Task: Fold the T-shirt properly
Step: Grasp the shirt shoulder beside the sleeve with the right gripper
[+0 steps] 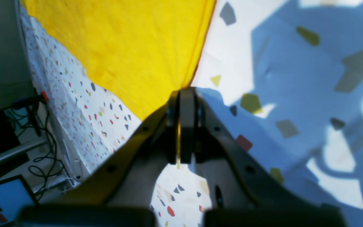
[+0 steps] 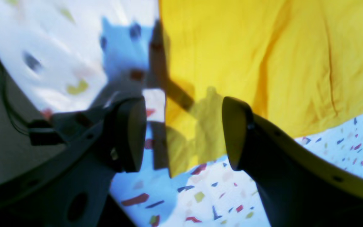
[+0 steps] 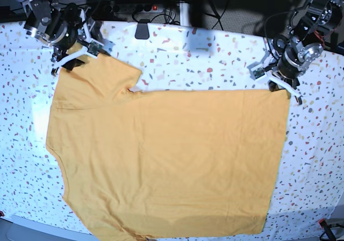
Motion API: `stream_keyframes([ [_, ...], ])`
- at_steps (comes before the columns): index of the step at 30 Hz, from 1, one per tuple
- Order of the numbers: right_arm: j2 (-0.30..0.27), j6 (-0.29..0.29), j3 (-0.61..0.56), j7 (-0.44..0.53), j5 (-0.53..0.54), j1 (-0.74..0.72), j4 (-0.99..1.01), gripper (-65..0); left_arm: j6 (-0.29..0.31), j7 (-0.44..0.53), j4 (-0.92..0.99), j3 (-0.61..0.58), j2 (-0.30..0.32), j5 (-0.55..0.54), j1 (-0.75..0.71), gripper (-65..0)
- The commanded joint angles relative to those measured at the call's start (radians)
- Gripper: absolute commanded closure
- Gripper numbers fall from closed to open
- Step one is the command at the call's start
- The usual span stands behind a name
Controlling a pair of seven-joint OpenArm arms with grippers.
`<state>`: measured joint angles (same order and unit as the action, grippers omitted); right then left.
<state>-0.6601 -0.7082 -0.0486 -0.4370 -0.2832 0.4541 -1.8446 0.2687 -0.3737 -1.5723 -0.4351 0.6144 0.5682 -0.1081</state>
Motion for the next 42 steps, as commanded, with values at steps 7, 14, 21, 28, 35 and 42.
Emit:
stream_keyframes([
  [7, -0.016, 0.014, 0.007, 0.014, -0.085, -0.005, 0.058, -37.2, -0.015, 0.001, -0.011, 0.006, 0.012, 0.007, 0.011, 0.0],
  [14, -0.016, 0.109, 0.007, 0.01, -0.222, -0.005, 0.082, -37.2, -0.014, 0.001, -0.011, 0.006, 0.012, 0.007, 0.011, 0.0],
  [21, -0.016, 0.114, 0.007, 0.014, -0.231, -0.005, 0.082, -20.2, -0.015, 0.001, -0.011, 0.006, 0.012, 0.007, 0.011, 0.0],
  [28, -0.016, 0.126, 0.007, 0.014, -0.23, -0.005, 0.082, 0.0, -0.014, 0.001, -0.011, 0.006, 0.012, 0.007, 0.011, 0.0],
  [35, -0.016, 0.197, 0.007, -0.009, -0.185, -0.005, 0.07, 0.0, -0.015, 0.001, -0.011, 0.006, 0.013, 0.007, 0.011, 0.0],
  [42, -0.016, 0.231, 0.007, -0.08, -0.015, -0.005, -0.053, 0.0, -0.015, 0.001, -0.011, 0.006, 0.013, 0.007, 0.011, 0.0],
])
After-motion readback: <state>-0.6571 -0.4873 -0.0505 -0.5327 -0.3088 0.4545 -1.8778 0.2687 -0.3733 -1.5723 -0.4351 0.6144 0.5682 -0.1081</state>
